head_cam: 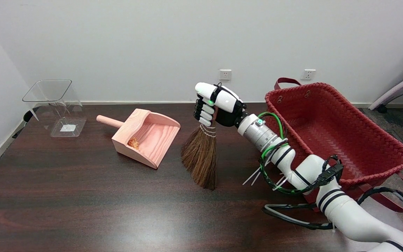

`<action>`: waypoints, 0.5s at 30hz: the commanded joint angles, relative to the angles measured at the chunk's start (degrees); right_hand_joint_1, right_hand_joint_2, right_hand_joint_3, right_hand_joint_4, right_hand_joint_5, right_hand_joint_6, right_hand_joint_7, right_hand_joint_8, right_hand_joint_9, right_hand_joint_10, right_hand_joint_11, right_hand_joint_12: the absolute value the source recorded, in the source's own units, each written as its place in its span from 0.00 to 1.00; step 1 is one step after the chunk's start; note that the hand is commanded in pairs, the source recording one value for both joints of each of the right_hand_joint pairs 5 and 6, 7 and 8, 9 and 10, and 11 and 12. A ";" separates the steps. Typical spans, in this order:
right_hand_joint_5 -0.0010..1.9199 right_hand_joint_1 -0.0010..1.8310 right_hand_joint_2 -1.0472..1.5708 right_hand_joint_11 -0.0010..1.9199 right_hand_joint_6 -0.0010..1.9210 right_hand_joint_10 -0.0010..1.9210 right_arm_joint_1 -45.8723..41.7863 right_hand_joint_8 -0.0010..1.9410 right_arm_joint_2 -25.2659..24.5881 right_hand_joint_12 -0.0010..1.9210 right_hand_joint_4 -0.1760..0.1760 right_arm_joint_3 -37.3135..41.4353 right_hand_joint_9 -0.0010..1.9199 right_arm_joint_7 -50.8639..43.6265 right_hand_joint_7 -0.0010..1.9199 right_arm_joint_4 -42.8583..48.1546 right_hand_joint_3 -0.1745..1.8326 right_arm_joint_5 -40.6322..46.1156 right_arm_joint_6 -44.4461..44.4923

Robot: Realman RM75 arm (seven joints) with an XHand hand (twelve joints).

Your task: Sweep the paper balls into the dustpan.

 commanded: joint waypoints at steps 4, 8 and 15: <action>1.00 0.55 1.00 1.00 1.00 1.00 1.35 0.99 2.06 1.00 0.50 0.91 1.00 -0.07 1.00 -0.54 0.39 -0.39 0.53; 1.00 0.55 1.00 1.00 1.00 1.00 2.19 0.99 0.91 1.00 0.50 -5.28 1.00 -2.42 1.00 8.04 0.39 9.06 -3.10; 1.00 0.55 1.00 1.00 1.00 1.00 -1.50 0.99 1.95 1.00 0.50 1.57 1.00 5.31 1.00 5.13 0.39 4.23 -1.35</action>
